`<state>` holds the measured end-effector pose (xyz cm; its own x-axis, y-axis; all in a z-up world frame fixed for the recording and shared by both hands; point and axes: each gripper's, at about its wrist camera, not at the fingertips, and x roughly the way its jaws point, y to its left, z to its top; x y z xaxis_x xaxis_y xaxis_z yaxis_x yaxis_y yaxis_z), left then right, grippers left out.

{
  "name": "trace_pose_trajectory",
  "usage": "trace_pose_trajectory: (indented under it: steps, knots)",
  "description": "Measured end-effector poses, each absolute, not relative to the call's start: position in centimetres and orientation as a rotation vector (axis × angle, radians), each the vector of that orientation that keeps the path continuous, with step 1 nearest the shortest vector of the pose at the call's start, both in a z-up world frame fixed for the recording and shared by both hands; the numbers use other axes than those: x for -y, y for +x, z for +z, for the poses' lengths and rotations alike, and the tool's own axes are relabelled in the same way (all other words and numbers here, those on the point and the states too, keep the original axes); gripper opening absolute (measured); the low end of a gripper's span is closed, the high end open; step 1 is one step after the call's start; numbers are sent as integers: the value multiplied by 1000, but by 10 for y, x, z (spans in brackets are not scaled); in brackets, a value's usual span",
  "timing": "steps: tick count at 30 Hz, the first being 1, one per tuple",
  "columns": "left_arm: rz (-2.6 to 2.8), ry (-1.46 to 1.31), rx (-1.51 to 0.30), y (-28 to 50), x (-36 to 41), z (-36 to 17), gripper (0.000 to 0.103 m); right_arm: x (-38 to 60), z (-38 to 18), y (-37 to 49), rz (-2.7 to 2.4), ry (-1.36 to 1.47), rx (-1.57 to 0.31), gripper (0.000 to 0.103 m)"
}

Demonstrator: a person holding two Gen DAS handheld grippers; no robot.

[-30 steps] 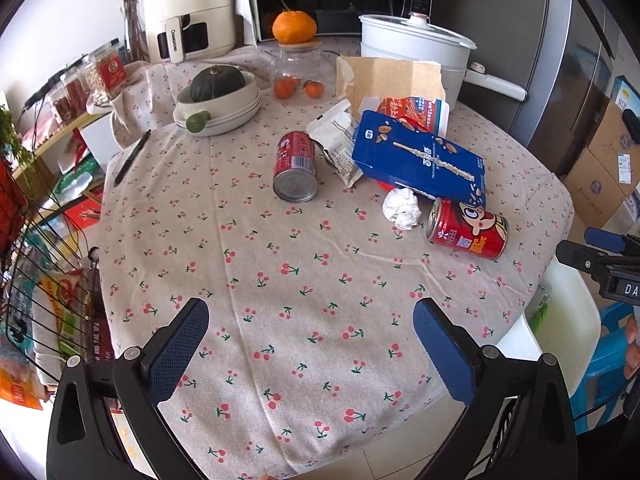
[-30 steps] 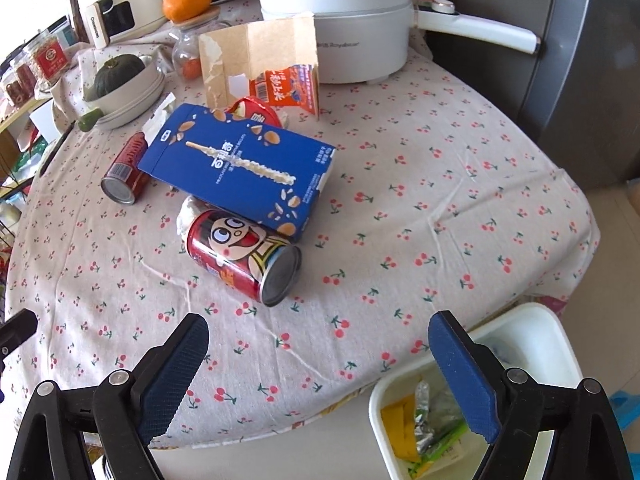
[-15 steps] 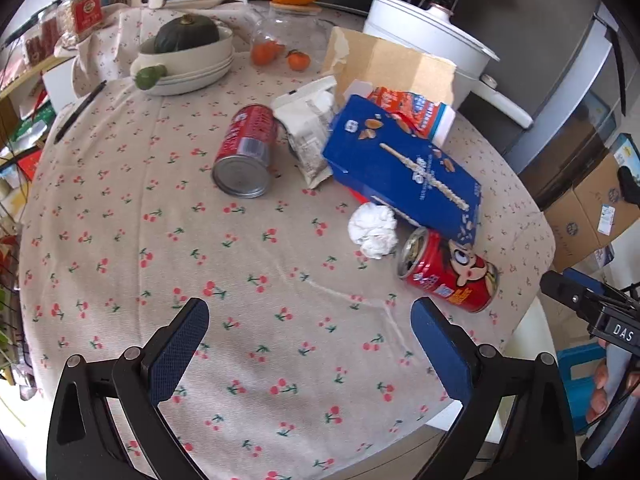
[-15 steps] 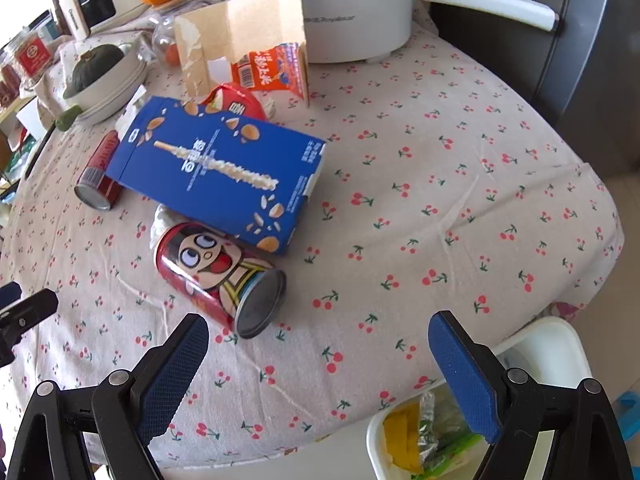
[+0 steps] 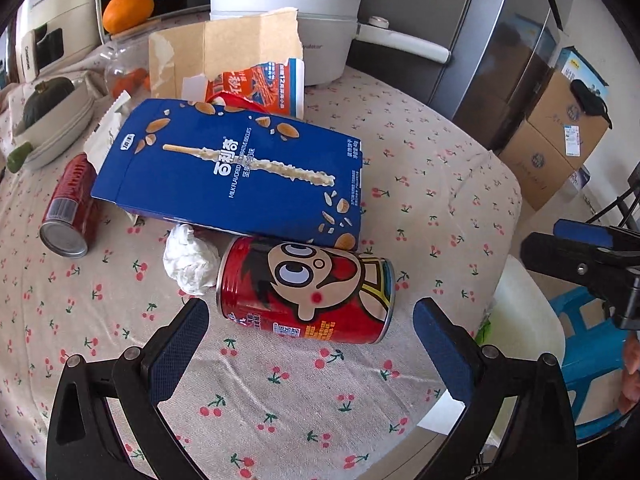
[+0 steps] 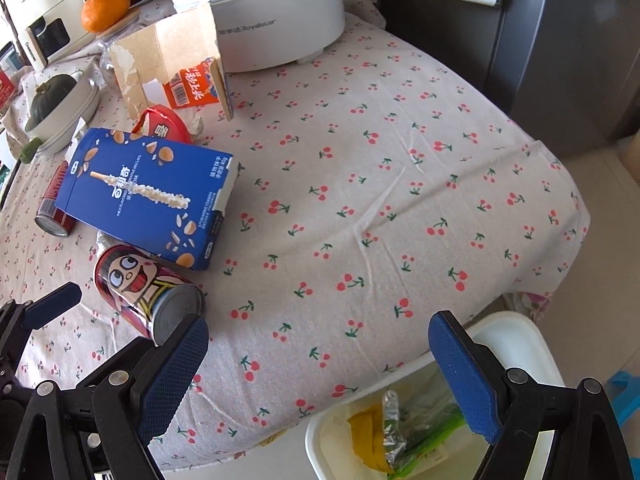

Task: Collect trash
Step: 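Move the left gripper to the red can and grasp it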

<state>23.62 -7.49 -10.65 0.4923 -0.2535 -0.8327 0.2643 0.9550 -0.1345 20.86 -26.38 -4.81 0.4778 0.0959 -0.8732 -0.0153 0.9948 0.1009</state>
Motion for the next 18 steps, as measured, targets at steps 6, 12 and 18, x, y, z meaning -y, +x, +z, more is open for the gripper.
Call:
trace_pose_trajectory:
  steps: [6,12,18]
  knots:
    - [-325,14,-995,241,77,-108,92,276,-49,205,60,69,-1076,92]
    - [-322,26,-1020,229,64,-95,91,275,-53,210,67,50,-1082,92]
    - [-245,-69,-989,206,3,-62,91,250,-59,220,119,39,-1087,92]
